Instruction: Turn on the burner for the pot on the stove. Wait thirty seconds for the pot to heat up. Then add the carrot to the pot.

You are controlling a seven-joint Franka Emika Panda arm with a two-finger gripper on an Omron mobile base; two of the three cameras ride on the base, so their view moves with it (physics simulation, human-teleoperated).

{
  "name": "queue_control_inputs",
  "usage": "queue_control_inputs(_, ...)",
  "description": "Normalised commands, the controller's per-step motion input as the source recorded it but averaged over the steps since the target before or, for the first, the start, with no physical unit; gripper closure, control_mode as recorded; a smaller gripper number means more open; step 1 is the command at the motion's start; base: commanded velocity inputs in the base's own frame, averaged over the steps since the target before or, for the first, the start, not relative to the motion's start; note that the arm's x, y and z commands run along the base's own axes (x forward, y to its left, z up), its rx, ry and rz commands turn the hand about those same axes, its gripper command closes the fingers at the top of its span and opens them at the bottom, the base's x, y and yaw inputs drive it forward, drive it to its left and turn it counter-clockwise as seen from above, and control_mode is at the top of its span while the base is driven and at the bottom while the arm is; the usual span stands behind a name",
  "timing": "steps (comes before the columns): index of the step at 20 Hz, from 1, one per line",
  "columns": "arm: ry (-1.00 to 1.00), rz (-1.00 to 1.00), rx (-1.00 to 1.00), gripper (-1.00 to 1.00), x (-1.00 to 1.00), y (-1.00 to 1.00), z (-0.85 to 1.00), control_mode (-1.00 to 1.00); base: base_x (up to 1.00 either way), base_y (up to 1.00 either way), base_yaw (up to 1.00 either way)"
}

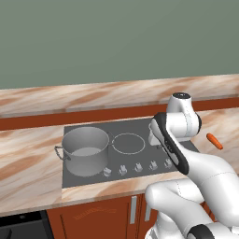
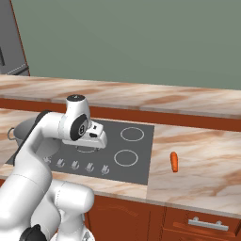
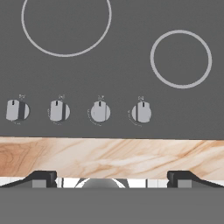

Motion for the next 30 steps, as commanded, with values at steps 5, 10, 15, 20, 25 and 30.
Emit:
queue_control_inputs(5,0.00,0.00,0.00,-1.00,0.00,0.00,0.00,-1.00,0.00,0.00,0.00)
queue_control_inputs(10,0.00,0.00,0.00,-1.00,0.00,0.00,0.00,-1.00,0.00,0.00,0.00)
queue_control_inputs(15,0.00,0.00,0.00,-1.00,0.00,0.00,0.00,-1.00,0.00,0.00,0.00)
queue_control_inputs(20,0.00,0.00,0.00,-1.00,0.00,0.00,0.00,-1.00,0.00,0.00,0.00)
queue_control_inputs(25,0.00,0.00,0.00,-1.00,0.00,0.00,0.00,-1.00,0.00,0.00,0.00)
queue_control_inputs(30,0.00,0.00,0.00,-1.00,0.00,0.00,0.00,-1.00,0.00,0.00,0.00)
